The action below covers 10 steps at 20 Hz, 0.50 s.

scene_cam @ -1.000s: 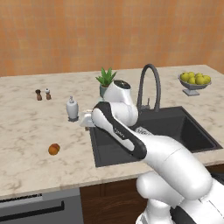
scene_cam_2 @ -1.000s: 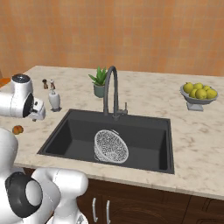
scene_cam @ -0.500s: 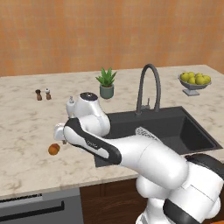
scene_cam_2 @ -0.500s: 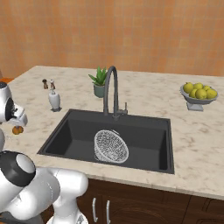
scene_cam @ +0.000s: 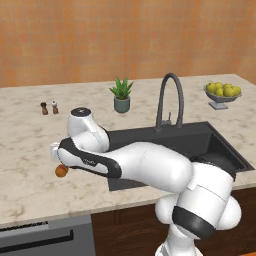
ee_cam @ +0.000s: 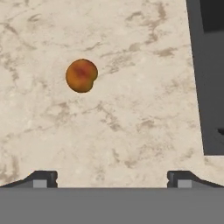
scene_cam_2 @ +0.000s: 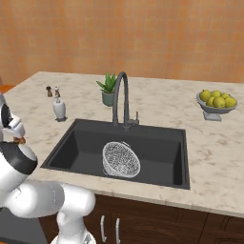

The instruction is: Put the colander in the sink, put the peach in the colander, and turn on the sink faucet and pour water over the colander.

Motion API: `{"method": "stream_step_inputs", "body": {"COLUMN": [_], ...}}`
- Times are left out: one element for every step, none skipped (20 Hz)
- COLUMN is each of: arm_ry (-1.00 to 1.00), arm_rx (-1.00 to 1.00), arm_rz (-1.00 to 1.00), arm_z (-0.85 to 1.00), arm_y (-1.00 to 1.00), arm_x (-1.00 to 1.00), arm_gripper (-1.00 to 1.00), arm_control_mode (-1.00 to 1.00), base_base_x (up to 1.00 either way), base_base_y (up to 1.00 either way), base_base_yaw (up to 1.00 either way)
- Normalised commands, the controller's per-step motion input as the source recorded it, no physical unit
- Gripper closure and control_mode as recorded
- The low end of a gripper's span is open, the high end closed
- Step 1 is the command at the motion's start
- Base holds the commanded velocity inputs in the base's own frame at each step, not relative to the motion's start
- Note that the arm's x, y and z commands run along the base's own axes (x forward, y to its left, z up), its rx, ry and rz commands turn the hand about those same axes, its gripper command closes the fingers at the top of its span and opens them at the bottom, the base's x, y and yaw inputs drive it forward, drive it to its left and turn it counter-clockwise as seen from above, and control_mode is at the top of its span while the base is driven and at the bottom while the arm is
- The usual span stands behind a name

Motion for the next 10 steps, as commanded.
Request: {"method": "stream_step_inputs", "body": {"arm_ry": [0.05,0.03,0.05,0.05,0.03,0.0,0.0,0.0,0.0,0.0], "arm_rx": [0.0,0.0,0.0,0.0,0.0,0.0,0.0,0.0,0.0,0.0], "arm_rz": [-0.13,-0.12,-0.11,-0.11,-0.09,-0.08,-0.07,-0.07,-0.07,-0.07], "arm_z": [-0.36,-0.4,-0.44,-0.44,-0.44,-0.44,-0.44,-0.44,-0.39,-0.34], "arm_y": [0.0,0.0,0.0,0.0,0.0,0.0,0.02,0.11,0.13,0.14], "arm_x": [0.28,0.26,0.31,0.31,0.29,0.29,0.31,0.34,0.36,0.36], "arm_gripper": [-1.0,-1.0,-1.0,-1.0,-1.0,-1.0,-1.0,-1.0,-1.0,-1.0], "arm_control_mode": [-1.0,-1.0,-1.0,-1.0,-1.0,-1.0,-1.0,-1.0,-1.0,-1.0], "base_base_x": [0.0,0.0,0.0,0.0,0.0,0.0,0.0,0.0,0.0,0.0], "base_base_y": [0.0,0.0,0.0,0.0,0.0,0.0,0.0,0.0,0.0,0.0], "base_base_yaw": [0.0,0.0,0.0,0.0,0.0,0.0,0.0,0.0,0.0,0.0]}}
